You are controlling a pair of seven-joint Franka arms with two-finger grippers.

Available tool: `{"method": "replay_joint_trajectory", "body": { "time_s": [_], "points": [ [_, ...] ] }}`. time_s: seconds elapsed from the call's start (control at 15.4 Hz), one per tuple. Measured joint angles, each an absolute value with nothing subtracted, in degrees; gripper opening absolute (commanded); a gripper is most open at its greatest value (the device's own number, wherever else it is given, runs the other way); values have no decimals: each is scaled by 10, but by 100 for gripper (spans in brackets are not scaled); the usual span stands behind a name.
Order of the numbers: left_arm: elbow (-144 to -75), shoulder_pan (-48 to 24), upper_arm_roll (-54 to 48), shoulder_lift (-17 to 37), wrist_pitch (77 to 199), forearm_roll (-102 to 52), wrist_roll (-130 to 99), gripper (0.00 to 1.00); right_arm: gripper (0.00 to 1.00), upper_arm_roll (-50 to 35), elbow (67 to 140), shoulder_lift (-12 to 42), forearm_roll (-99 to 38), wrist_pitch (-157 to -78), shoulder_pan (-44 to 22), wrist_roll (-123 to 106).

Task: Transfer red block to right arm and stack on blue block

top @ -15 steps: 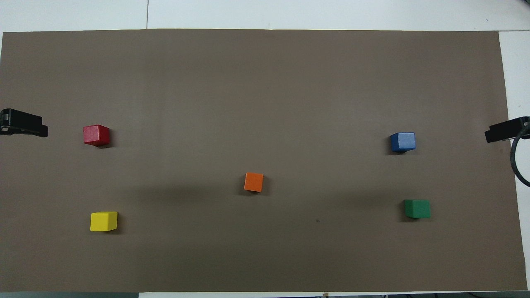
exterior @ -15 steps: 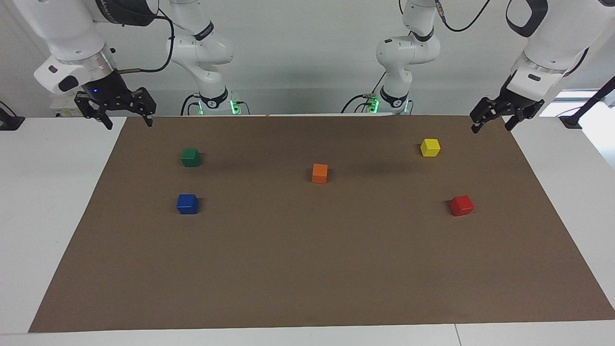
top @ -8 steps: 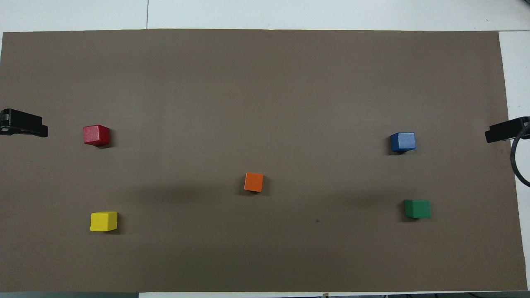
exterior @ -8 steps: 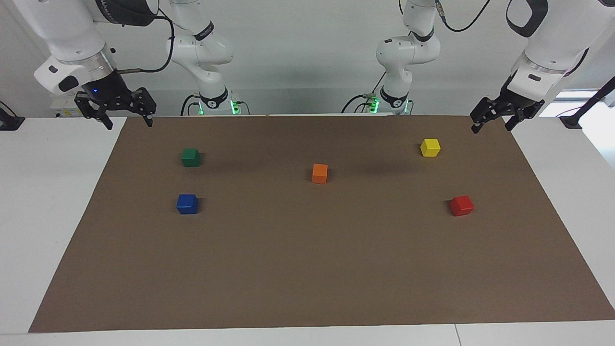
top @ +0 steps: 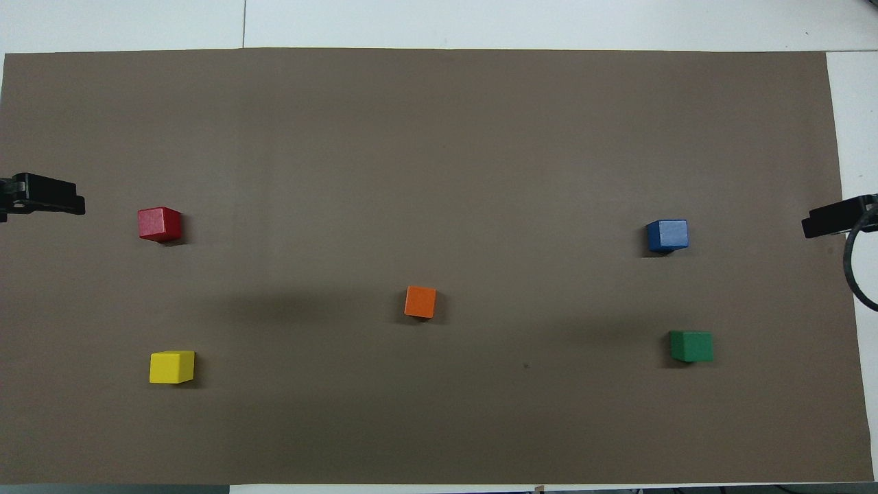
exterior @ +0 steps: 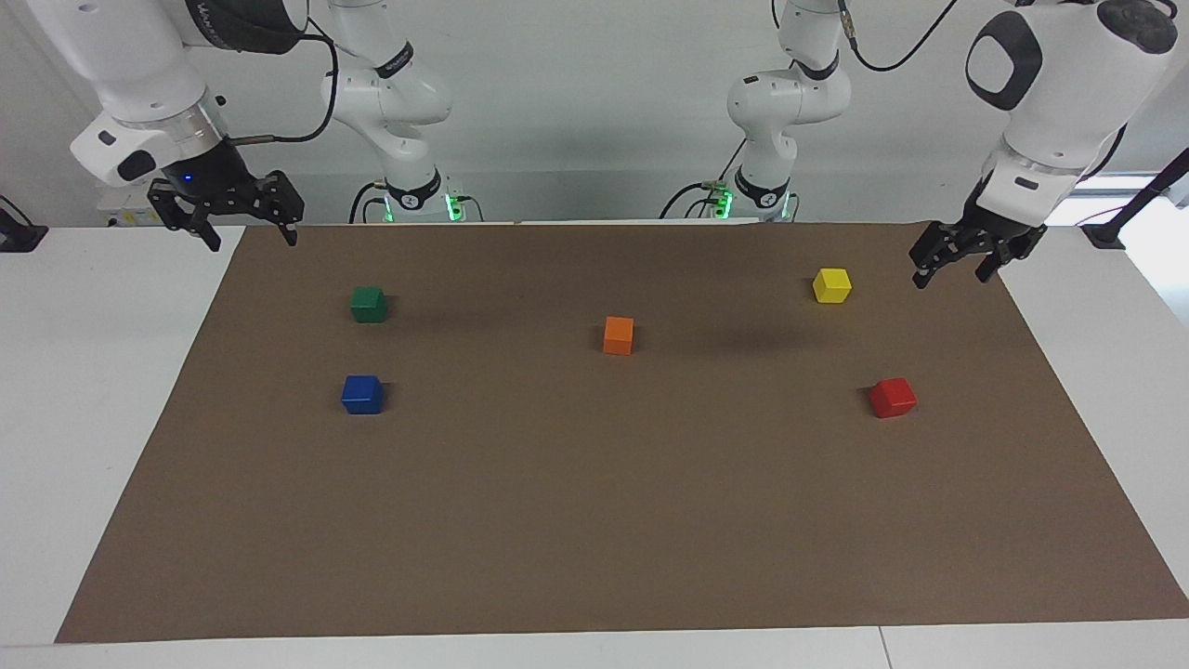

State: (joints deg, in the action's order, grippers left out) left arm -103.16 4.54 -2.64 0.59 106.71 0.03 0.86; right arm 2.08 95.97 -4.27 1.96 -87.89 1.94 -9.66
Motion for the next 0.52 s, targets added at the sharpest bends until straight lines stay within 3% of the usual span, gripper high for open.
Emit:
{"method": "replay_joint_trajectory", "body": {
  "time_s": [0.52],
  "points": [
    [-1157, 67, -25, 102, 1309, 0, 8, 100, 100, 21, 1132, -85, -175, -973, 41, -124]
  ]
}}
